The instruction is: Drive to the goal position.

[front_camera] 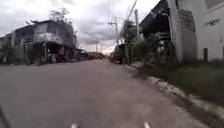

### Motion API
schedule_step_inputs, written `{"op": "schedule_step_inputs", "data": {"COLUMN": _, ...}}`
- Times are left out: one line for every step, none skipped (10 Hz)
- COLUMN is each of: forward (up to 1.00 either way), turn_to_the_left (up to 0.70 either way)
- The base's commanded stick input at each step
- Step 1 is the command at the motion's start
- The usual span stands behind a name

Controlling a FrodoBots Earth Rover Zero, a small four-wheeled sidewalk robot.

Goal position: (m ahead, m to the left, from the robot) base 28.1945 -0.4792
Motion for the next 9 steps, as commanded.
{"op": "schedule_step_inputs", "data": {"forward": 0.7, "turn_to_the_left": 0.02}}
{"op": "schedule_step_inputs", "data": {"forward": 0.7, "turn_to_the_left": 0.07}}
{"op": "schedule_step_inputs", "data": {"forward": 0.7, "turn_to_the_left": 0.12}}
{"op": "schedule_step_inputs", "data": {"forward": 0.7, "turn_to_the_left": 0.16}}
{"op": "schedule_step_inputs", "data": {"forward": 0.7, "turn_to_the_left": 0.13}}
{"op": "schedule_step_inputs", "data": {"forward": 0.7, "turn_to_the_left": 0.06}}
{"op": "schedule_step_inputs", "data": {"forward": 0.7, "turn_to_the_left": 0.03}}
{"op": "schedule_step_inputs", "data": {"forward": 0.7, "turn_to_the_left": -0.1}}
{"op": "schedule_step_inputs", "data": {"forward": 0.7, "turn_to_the_left": -0.35}}
